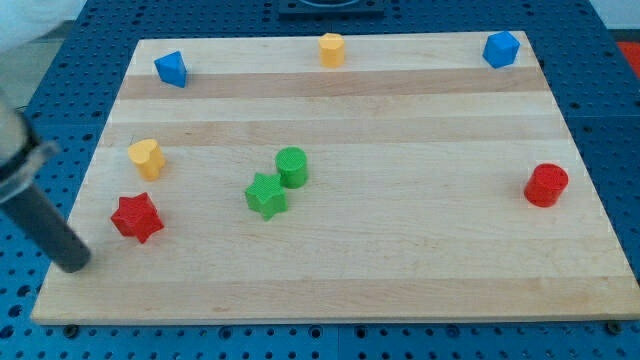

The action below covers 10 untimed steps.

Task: Slide the red star diagonally bottom right to the yellow heart

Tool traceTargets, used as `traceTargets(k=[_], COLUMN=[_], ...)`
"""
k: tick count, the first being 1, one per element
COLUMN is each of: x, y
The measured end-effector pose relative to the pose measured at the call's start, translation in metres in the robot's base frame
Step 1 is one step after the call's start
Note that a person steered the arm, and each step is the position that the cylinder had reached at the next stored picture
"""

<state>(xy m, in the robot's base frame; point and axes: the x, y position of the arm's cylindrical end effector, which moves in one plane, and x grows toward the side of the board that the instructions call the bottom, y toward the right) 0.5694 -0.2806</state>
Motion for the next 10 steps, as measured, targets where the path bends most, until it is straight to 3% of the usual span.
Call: traceTargets(k=[1, 2, 3, 4, 6, 7, 9, 10], x=[-0.001, -0.057, -0.082, -0.082, -0.082, -0.082, -0.082, -0.067], y=[0.000, 0.009, 0.013, 0.014, 0.084, 0.086, -0.024, -0.018])
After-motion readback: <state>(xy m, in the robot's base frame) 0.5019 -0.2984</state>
